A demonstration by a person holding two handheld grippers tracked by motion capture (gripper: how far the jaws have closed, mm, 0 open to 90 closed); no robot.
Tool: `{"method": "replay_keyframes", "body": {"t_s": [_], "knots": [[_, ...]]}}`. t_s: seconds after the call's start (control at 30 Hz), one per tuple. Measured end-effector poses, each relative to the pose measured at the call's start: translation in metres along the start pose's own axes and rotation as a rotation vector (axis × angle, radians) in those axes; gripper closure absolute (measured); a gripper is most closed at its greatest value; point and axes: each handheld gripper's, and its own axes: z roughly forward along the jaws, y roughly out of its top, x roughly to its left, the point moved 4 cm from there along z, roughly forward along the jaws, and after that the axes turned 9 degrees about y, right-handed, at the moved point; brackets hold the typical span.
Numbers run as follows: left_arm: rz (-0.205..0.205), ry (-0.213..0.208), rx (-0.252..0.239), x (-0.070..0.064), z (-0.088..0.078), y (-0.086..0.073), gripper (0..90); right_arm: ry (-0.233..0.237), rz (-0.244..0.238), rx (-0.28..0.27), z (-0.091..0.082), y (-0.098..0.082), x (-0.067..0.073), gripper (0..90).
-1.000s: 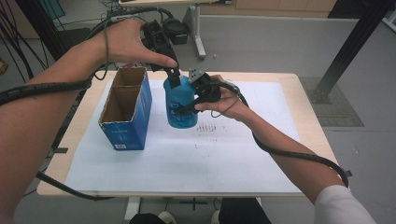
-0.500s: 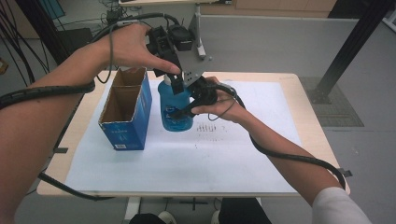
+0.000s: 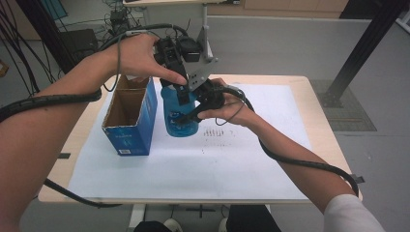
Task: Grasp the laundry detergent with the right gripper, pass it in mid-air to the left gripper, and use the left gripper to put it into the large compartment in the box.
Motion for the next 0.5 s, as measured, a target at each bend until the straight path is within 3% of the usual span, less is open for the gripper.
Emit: {"method": "replay_keyframes", "body": {"t_s": [0.5], "knots": [[0.002,-0.006,0.009,-0.002,0.012,-0.004,5.9,0.001,-0.005,-0.001,0.001,0.002,0.001,44.1]]}}
